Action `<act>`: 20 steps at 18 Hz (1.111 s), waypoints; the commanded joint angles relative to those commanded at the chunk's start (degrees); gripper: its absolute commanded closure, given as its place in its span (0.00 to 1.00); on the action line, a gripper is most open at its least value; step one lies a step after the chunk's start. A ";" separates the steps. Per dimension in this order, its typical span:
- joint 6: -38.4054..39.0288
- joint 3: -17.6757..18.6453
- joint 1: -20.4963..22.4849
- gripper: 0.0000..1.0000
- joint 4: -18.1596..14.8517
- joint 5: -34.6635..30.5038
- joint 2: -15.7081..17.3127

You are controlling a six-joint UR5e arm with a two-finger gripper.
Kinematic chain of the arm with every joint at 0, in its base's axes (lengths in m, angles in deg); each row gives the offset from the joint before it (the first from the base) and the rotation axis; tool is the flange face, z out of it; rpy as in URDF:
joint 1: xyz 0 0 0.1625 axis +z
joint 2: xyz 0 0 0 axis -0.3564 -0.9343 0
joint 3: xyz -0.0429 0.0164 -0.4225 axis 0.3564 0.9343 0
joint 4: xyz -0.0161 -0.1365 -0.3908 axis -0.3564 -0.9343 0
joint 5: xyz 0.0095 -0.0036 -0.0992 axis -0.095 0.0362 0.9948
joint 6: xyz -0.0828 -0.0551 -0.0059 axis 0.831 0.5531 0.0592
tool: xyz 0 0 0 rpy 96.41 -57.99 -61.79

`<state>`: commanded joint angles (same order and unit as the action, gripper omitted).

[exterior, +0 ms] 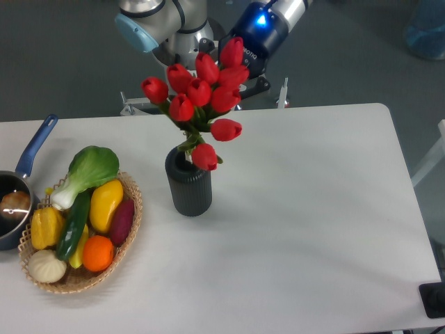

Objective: Pick up the flowers from the vase
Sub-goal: 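Lift the gripped tulips straight up out of the black vase, then carry the tulip bunch away from the vase and hold it aloft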

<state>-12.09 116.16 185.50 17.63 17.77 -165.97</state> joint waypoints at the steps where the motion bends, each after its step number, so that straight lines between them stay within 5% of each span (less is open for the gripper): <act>1: 0.44 -0.26 0.09 0.87 0.00 0.09 0.00; 14: 1.50 -1.41 6.77 0.87 0.53 -1.22 -0.09; 20: -7.88 -3.25 6.33 0.87 0.88 -12.01 -4.83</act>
<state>-19.97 112.91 191.83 18.51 5.76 -170.80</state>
